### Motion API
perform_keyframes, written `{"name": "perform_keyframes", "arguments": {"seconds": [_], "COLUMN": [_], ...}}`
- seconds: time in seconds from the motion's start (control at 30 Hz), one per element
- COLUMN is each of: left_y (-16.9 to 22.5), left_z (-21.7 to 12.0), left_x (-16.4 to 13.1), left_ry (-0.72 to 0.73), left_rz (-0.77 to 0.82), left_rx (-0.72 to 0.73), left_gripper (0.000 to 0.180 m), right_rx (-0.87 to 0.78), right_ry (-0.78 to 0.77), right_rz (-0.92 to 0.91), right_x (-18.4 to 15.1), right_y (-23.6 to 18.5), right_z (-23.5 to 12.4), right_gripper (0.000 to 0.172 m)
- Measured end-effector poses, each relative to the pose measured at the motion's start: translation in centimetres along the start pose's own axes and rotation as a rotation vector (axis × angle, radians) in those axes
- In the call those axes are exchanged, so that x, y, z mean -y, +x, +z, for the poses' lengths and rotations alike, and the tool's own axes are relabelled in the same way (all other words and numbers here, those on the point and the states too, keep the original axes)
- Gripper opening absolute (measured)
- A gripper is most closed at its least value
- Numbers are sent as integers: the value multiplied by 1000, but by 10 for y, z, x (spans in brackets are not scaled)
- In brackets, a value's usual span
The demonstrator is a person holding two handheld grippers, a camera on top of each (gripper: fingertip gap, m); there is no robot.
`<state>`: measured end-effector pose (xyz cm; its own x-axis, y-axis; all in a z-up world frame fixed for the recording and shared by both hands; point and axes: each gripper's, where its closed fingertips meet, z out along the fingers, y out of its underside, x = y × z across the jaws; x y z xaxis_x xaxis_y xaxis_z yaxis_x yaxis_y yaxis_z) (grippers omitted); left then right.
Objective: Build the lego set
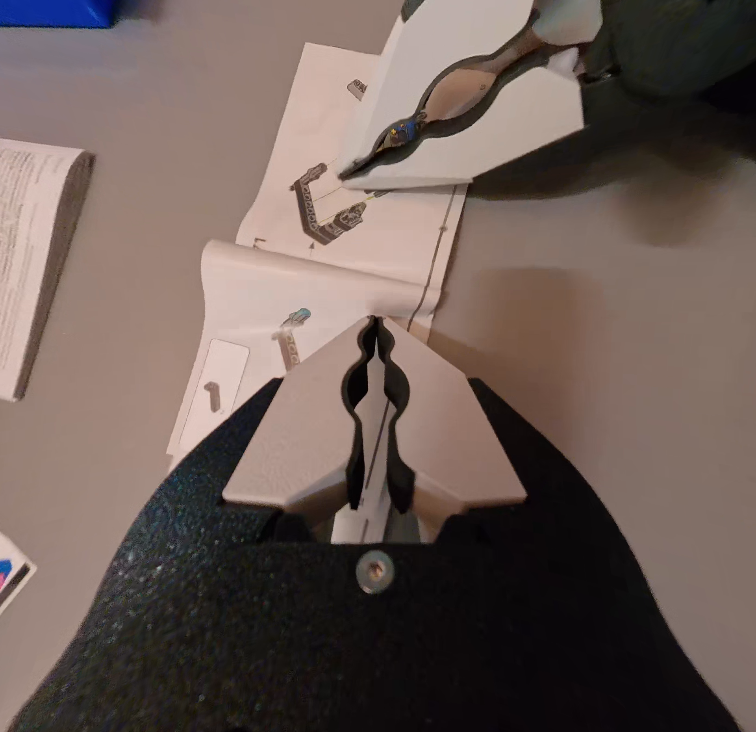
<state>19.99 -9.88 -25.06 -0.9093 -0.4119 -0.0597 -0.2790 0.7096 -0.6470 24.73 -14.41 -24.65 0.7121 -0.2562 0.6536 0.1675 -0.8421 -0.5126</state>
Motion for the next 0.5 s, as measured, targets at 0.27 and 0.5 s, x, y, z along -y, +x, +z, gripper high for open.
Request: {"name": "perform_keyframes", "arguments": {"seconds": [0.27,0.5], "left_y": [-2,9], "left_z": [16,23], "left_x": [39,53], "left_ry": [63,103], "left_rz": [10,111], "left_rx": [-26,-8], "left_gripper": [0,0], "right_rx": [87,262], "right_ry": [32,153], "right_rz": [43,296], "right_x": [2,10], "right_y": [-7,-8], "right_z": [-8,-45], "right_gripper": [0,21]}}
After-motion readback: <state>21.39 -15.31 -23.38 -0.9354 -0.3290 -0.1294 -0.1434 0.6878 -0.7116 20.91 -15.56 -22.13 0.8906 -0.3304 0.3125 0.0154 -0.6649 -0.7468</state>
